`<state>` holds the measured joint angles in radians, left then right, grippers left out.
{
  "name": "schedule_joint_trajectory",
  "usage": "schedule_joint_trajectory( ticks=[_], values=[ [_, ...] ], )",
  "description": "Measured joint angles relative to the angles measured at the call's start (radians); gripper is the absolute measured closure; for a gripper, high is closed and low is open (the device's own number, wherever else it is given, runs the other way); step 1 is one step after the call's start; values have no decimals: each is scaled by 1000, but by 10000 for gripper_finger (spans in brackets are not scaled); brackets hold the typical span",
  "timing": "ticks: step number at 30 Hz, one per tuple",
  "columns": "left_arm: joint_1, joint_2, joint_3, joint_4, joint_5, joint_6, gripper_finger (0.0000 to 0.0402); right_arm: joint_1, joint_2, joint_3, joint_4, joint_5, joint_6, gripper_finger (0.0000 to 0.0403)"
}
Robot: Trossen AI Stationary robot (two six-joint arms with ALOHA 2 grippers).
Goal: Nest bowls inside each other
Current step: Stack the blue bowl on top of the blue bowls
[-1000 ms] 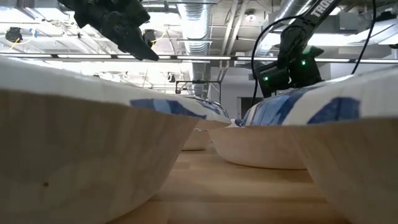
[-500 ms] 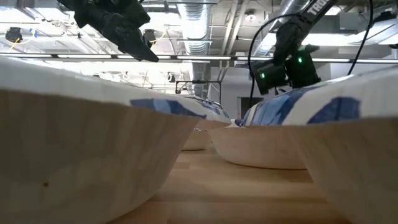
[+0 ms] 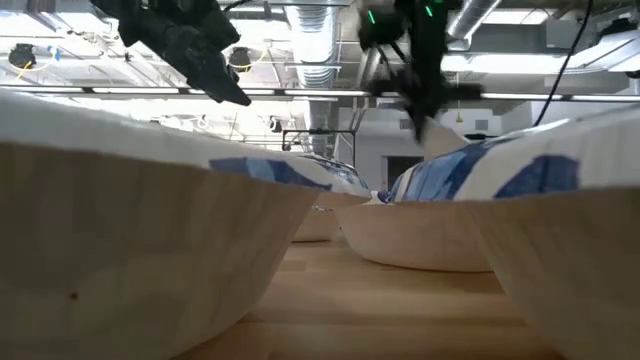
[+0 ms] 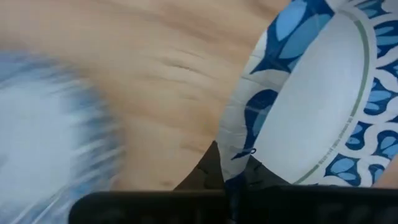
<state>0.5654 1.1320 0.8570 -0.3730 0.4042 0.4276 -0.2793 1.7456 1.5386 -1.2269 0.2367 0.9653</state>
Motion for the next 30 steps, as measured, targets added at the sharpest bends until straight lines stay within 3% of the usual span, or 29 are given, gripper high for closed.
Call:
schedule_joint_trajectory(
  ticks=[6,9,12,16,20,23,30],
  values=[
    [62,0,0,-16,0,11,401,188,112,341,16,-39,-547,368],
    [83,0,0,-34,0,13,401,262,163,453,-4,-125,-707,355],
    [92,0,0,-43,-11,21,401,333,225,530,-108,-157,-767,352],
    [92,0,0,-42,-46,25,401,422,305,568,-273,-138,-859,351],
    [92,0,0,-43,-49,24,401,468,362,570,-298,-19,-996,364],
    [92,0,0,-50,-61,24,401,467,387,572,-265,34,-1086,378],
    [93,0,0,-66,-84,41,401,424,396,570,-114,33,-1279,381]
  ],
)
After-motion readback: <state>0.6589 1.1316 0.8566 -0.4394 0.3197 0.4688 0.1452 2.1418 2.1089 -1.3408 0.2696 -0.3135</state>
